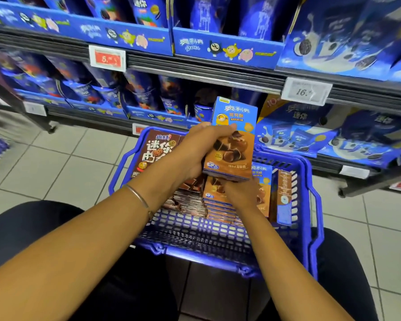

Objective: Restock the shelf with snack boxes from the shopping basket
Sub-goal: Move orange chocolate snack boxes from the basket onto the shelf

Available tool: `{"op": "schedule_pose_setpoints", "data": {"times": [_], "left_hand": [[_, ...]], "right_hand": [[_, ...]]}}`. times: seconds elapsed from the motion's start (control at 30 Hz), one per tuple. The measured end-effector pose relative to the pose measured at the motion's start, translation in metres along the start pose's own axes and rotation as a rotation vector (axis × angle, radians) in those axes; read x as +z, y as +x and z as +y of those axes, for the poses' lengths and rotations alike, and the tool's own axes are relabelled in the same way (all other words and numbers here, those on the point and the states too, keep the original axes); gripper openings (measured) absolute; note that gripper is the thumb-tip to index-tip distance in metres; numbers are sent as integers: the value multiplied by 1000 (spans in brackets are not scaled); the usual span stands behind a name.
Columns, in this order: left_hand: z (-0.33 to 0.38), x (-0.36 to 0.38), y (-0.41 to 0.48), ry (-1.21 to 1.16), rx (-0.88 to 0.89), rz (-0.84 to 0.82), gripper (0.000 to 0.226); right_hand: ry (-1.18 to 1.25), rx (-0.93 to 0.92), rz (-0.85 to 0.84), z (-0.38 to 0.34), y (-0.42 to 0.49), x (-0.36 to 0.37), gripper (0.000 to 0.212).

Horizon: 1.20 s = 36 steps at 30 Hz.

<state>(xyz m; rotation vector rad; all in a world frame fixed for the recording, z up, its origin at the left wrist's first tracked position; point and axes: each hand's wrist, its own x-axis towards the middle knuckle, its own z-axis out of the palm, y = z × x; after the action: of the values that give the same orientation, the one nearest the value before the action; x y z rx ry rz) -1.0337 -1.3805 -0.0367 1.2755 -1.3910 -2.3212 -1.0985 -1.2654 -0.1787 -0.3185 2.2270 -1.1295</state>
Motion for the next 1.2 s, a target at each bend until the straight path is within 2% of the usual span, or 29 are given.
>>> {"op": "schedule_pose_setpoints", "data": {"times": [0.1,0.2,0.37,0.5,0.6,0.8,0.97,1.07,1.2], "left_hand": [[2,-3,-3,19,8,8,50],[3,-5,-8,27,-4,10,53],[6,-7,-15,-16,-7,-1,46],[9,-12,-17,-47,-20,-38,33],[12,-16,-19,-62,-5,-24,34],[13,-18,-21,-66,13,41,35],[5,-11,-23,-12,-23,89,46],[1,-4,-26,-3,-37,72,46],[-5,0,-26,-26,-48,49,53]], "right_hand": [[39,9,33,2,4,-3,43],[56,-36,67,-2,-2,-8,30],[102,-94,86,-12,-20,-14,42],[275,-55,54,-15,-28,-35,33],[422,-52,128,-20,-31,-62,28],[561,-48,238,-55,-34,-104,21],[546,-125,130,-85,-44,-103,23],[476,-175,73,-92,-50,-92,17],[382,-182,37,-90,-57,-77,18]]}}
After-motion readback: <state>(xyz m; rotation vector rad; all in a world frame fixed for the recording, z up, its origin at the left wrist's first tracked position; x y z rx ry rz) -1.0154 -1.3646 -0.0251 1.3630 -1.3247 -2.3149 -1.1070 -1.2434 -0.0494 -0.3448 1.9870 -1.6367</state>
